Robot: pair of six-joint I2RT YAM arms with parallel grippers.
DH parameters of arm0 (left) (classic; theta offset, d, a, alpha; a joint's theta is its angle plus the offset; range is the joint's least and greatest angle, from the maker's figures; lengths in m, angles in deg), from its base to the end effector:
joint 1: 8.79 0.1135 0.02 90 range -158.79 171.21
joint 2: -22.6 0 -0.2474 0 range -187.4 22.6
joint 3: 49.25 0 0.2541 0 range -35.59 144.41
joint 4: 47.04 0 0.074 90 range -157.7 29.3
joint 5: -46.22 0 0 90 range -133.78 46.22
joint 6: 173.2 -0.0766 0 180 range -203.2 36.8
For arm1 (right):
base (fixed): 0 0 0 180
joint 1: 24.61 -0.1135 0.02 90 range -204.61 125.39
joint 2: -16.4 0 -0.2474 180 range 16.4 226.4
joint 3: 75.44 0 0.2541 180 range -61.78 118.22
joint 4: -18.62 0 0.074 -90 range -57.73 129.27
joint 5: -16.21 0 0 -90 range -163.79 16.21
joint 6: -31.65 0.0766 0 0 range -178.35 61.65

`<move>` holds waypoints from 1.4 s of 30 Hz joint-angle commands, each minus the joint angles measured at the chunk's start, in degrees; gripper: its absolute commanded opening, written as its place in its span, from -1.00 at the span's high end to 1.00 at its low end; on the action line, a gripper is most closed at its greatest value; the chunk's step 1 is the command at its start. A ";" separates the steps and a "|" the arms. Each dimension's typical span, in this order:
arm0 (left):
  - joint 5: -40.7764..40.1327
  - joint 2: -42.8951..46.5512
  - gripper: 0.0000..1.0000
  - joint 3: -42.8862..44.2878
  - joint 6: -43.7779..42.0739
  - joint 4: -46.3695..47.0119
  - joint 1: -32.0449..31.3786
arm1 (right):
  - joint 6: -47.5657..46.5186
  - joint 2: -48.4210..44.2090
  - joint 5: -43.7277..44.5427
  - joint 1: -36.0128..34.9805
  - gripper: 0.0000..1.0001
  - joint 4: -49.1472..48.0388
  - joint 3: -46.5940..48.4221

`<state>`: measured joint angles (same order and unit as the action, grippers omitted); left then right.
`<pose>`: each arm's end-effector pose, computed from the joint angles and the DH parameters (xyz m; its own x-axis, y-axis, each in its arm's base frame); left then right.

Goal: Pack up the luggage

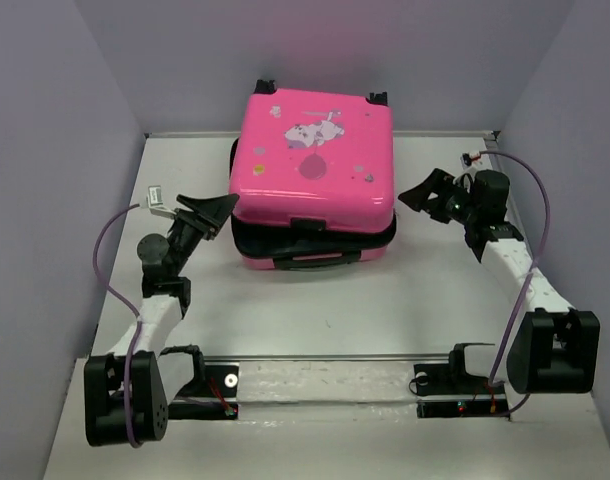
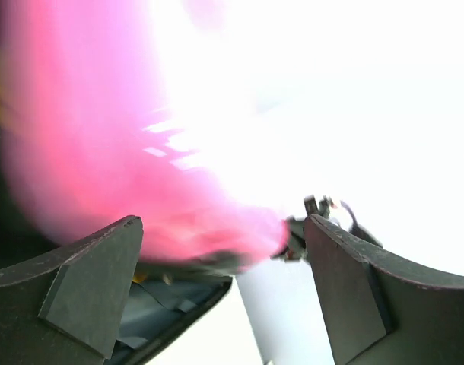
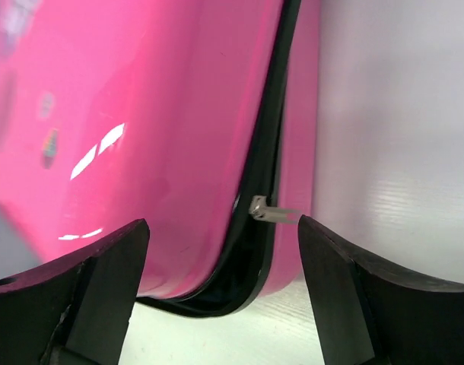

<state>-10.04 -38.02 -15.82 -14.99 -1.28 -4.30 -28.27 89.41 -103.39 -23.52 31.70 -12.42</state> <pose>0.2577 -0.0224 0.2568 -0.3091 -0.7988 -0.5161 0.4655 0.3462 -0.8145 0.3280 0.0316 0.2509 -0.5585 0.4465 -0.6991 -0.1825 0.7560 0.6286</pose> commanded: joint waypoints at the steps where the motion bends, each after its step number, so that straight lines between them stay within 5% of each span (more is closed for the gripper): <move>1: 0.98 5.07 -0.98 -1.40 -5.45 -2.55 -3.61 | -2.40 -7.96 0.59 -0.99 -0.66 2.58 -0.15; 9: -2.70 6.38 -0.98 -1.84 -7.47 -5.79 -8.62 | -4.16 -14.83 1.31 -2.14 -0.60 6.73 1.26; 13: -17.53 15.34 -0.98 3.33 -20.10 -32.01 -8.71 | -5.21 -16.06 0.87 -4.85 -0.37 7.43 2.22; 17: -24.68 14.40 -0.98 4.40 -21.71 -37.44 -8.54 | -5.91 -15.45 2.00 -8.54 -0.34 7.52 3.19; 27: -12.74 1.65 -0.98 -1.84 -16.09 -4.52 -3.00 | -7.06 -13.69 0.16 -12.33 -0.36 5.06 2.58; 33: -11.06 2.35 -0.98 -0.61 -16.09 -2.64 -3.61 | -6.00 -13.51 -1.68 -13.73 -0.35 3.13 1.96; 36: -11.32 2.96 -0.98 -0.26 -16.61 -3.25 -4.23 | -6.36 -11.93 3.92 -14.27 -0.59 4.79 3.89; 39: -18.51 4.72 -0.98 5.43 -20.56 -20.13 -4.23 | -6.88 -8.60 8.76 -14.27 -0.95 6.46 9.15; 42: -20.73 1.57 -0.98 16.23 -23.28 -28.71 -3.18 | -6.44 -3.25 14.39 -13.74 -0.99 8.58 15.49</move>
<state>-26.09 -35.33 -11.71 -33.22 -20.84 -8.36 -34.39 82.09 -96.48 -37.71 40.48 -5.03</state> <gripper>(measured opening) 0.989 0.993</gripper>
